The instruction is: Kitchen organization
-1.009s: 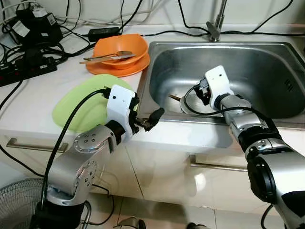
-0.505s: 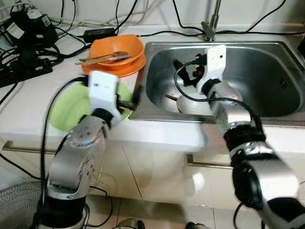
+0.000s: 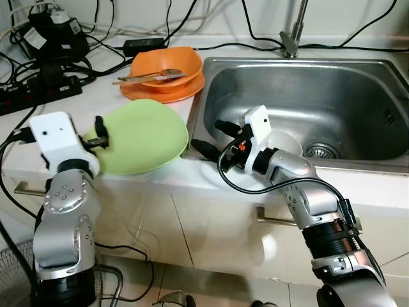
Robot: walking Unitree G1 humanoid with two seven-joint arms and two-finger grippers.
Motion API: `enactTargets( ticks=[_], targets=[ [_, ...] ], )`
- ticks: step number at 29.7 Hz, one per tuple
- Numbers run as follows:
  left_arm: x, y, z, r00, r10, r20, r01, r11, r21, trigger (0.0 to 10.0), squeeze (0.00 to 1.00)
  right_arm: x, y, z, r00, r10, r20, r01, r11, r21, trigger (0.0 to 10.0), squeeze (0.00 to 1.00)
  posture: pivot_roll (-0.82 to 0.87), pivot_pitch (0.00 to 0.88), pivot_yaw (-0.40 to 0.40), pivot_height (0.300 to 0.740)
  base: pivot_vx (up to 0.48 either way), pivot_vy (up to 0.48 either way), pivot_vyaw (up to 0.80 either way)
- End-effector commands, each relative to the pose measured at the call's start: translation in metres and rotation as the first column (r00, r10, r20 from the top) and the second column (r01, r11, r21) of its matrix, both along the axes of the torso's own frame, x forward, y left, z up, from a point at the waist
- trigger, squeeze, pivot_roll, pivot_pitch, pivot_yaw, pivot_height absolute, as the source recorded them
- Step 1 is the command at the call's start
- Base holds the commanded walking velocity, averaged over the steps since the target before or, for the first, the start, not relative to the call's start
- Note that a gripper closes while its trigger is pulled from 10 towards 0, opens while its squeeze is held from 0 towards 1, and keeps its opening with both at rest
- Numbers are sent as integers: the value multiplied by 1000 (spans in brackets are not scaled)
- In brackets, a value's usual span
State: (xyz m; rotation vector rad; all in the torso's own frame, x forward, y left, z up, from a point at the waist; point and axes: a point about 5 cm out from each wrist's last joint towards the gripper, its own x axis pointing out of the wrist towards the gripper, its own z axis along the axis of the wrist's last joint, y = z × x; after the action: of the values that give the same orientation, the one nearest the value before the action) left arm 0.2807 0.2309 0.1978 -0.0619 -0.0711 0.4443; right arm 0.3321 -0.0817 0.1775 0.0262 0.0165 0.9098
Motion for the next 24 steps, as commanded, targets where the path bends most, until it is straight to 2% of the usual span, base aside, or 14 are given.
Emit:
enactTargets(
  ticks=[1,2,4,6,7,8,12,16,20,24],
  targets=[
    [-3,14,-6,995,102,-14,-103,993,-64,10000,0,-6,0,3,1000,6,-12,-6,1000,-3,10000,0,65,51,118,740,0,0,0],
    [-3,14,-6,995,102,-14,-103,993,-64,10000,0,-6,0,3,1000,6,-12,-6,1000,-3,10000,0,65,51,118,740,0,0,0],
    [-2,21,-16,991,122,-57,-130,979,-159,10000,0,-12,0,6,1000,24,-17,-24,1000,-11,10000,0,63,48,119,740,0,0,0],
    [-1,21,-20,990,122,-72,-133,973,-190,10000,0,-13,1,6,999,32,-18,-33,999,-14,10000,0,62,47,120,740,0,0,0],
    [3,18,-28,991,78,-109,-106,955,-277,10000,0,-15,1,5,999,44,-19,-45,999,-26,10000,0,63,43,120,740,0,0,0],
    [3,18,-28,991,78,-109,-106,955,-277,10000,0,-15,1,5,999,44,-19,-45,999,-26,10000,0,63,43,120,740,0,0,0],
    [9,7,-38,992,-49,-119,-4,910,-414,10000,0,-18,2,7,998,55,-15,-55,998,-35,10000,0,60,43,123,740,0,0,0],
    [19,-6,-30,989,-128,-79,78,884,-461,10000,0,-19,4,9,998,55,-15,-56,998,-35,10000,0,59,44,125,740,0,0,0],
    [23,-14,-27,983,-174,-52,121,842,-526,10000,0,-22,5,8,997,71,-22,-72,996,-43,10000,0,59,45,125,740,0,0,0],
    [23,-18,-27,979,-197,-43,139,815,-563,10000,0,-24,3,8,995,97,-31,-99,993,-59,10000,0,57,48,124,740,0,0,0]
  ],
)
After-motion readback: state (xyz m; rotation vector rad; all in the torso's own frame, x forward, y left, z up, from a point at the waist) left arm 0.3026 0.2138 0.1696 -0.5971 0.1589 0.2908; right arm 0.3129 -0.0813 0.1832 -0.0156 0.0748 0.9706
